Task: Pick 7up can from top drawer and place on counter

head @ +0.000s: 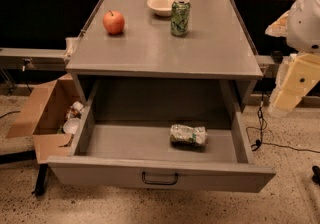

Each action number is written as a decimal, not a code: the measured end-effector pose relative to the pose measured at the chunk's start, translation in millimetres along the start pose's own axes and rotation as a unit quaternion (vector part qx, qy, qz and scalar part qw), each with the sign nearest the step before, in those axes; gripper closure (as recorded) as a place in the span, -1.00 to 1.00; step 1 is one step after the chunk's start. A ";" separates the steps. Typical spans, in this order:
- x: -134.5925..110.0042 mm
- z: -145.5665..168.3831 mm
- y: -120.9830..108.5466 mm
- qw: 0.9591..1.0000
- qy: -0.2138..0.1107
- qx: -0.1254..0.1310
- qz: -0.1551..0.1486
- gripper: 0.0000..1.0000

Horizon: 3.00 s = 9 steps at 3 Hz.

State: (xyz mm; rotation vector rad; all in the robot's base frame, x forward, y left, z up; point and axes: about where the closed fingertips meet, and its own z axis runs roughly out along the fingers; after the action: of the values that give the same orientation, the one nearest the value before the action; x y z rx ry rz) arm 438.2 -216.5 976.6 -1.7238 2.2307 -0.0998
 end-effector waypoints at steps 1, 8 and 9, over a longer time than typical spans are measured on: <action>-0.7 0.3 -0.5 1.000 -0.002 0.002 -0.001 -1.00; -30.2 299.6 14.8 0.992 -0.082 -0.097 -0.025 -1.00; -32.8 323.8 8.0 0.991 -0.088 -0.099 -0.023 -1.00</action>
Offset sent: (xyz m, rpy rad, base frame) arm 0.0253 0.0444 -0.1615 -0.0383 0.1249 0.1592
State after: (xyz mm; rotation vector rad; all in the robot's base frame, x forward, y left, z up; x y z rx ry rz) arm 532.4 -138.4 674.9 -1.8071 2.1313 0.2629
